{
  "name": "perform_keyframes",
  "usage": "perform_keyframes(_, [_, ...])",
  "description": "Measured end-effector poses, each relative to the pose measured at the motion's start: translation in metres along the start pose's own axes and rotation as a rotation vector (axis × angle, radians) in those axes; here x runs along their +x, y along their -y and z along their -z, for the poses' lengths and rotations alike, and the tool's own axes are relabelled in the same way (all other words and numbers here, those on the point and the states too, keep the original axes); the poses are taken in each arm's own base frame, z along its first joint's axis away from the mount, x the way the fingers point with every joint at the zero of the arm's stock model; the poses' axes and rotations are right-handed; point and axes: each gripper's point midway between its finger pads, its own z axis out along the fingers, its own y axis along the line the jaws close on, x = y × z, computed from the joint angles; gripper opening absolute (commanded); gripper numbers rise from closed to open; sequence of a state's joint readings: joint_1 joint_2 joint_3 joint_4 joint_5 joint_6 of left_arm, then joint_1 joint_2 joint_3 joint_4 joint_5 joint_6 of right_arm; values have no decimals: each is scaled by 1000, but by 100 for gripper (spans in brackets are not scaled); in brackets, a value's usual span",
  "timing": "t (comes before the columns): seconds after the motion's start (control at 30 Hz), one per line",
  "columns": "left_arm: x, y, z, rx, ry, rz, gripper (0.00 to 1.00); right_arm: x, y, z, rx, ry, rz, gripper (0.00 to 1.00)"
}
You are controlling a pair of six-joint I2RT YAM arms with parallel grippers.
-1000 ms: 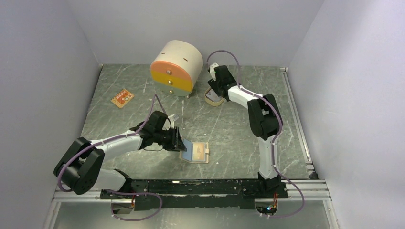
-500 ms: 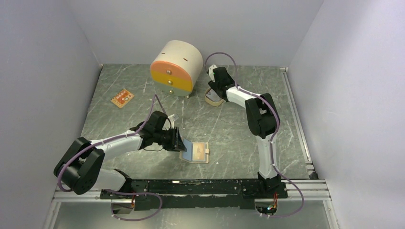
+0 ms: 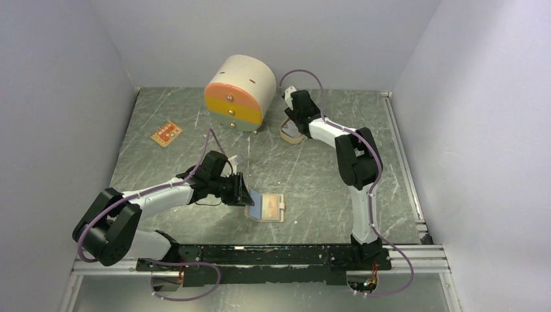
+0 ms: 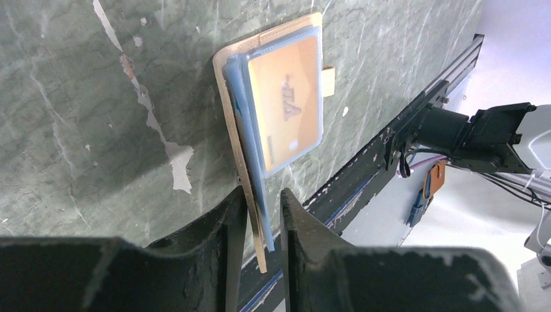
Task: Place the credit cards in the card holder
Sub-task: Pick up the credit card from the storage box.
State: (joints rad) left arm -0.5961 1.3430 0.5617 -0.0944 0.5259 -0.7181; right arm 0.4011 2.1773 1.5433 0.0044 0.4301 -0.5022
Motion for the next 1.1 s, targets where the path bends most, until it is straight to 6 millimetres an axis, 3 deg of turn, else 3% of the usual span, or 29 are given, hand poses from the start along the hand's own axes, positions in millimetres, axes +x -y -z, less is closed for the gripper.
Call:
perform_keyframes(0.47, [1,-1,0,-1,-1,5,30,-5,-5,1,-34,25,-11,45])
perform_keyframes(1.1, [0,0,-1,5,5,1,31,-11,-3,6,-45,39,-18,35])
